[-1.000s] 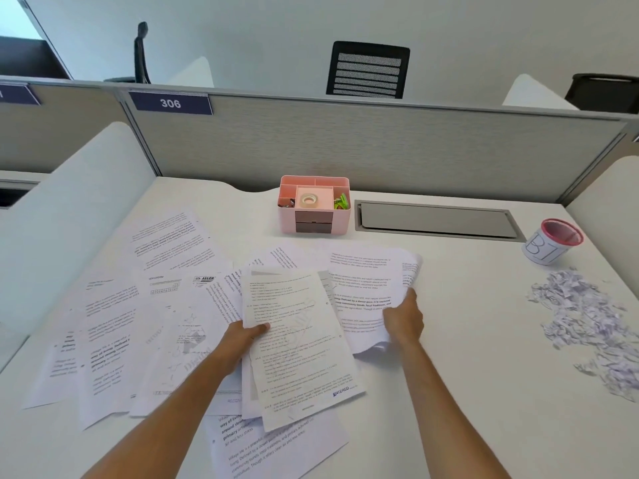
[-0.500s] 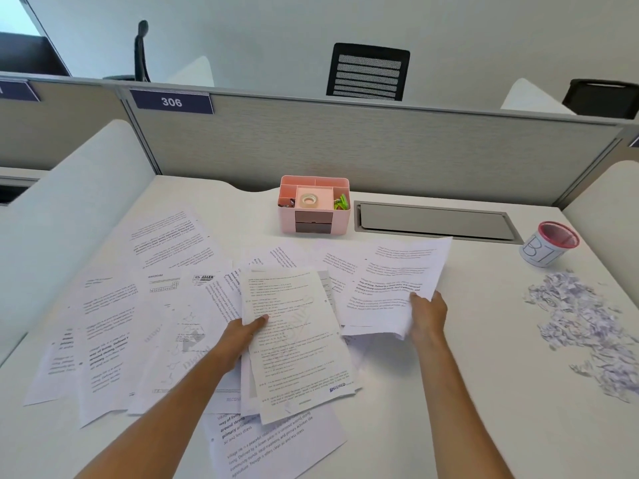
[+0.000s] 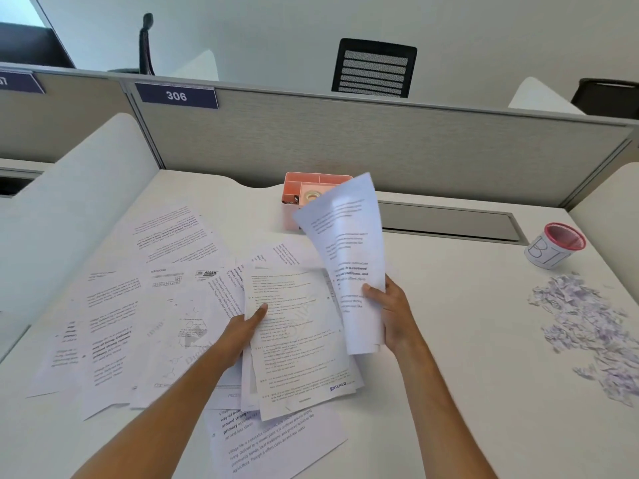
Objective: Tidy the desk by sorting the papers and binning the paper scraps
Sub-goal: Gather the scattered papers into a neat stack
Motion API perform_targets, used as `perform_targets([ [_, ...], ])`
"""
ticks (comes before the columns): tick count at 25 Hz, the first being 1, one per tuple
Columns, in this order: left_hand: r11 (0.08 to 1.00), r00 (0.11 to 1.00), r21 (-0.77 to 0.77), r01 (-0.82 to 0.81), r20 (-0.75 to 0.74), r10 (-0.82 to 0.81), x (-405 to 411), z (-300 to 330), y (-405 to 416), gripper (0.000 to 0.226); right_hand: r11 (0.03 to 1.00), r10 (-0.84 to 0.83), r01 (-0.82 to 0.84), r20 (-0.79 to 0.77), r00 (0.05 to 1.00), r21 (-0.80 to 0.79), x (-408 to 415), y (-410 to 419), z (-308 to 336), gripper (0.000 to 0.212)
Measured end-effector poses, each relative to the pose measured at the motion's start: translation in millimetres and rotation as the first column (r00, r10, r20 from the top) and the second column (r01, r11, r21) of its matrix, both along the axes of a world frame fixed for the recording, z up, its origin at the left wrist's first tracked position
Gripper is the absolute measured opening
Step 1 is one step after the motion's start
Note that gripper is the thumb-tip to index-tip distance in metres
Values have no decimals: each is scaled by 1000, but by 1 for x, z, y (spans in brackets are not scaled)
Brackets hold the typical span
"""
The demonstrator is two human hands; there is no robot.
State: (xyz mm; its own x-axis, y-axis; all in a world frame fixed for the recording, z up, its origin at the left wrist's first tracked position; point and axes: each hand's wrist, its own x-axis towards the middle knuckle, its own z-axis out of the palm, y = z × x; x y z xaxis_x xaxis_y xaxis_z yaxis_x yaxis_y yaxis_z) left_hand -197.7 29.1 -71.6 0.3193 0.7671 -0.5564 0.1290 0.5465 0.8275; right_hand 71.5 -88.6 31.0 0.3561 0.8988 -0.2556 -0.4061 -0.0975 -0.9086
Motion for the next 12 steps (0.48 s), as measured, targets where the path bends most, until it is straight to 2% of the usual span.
perform_targets([
  [4, 1000, 1000, 8, 8, -21, -8, -1, 1, 0, 46, 990, 115, -110, -64, 991, 88, -2, 6, 9, 34],
  [7, 997, 995, 52, 65, -78, -61, -1, -1, 1, 37, 983, 162, -159, -27, 986, 87, 6, 10, 6, 37],
  [12, 998, 990, 40, 53, -134, -48, 0, 4, 2, 58, 966, 204, -164, 198, 959, -201, 0, 7, -40, 35],
])
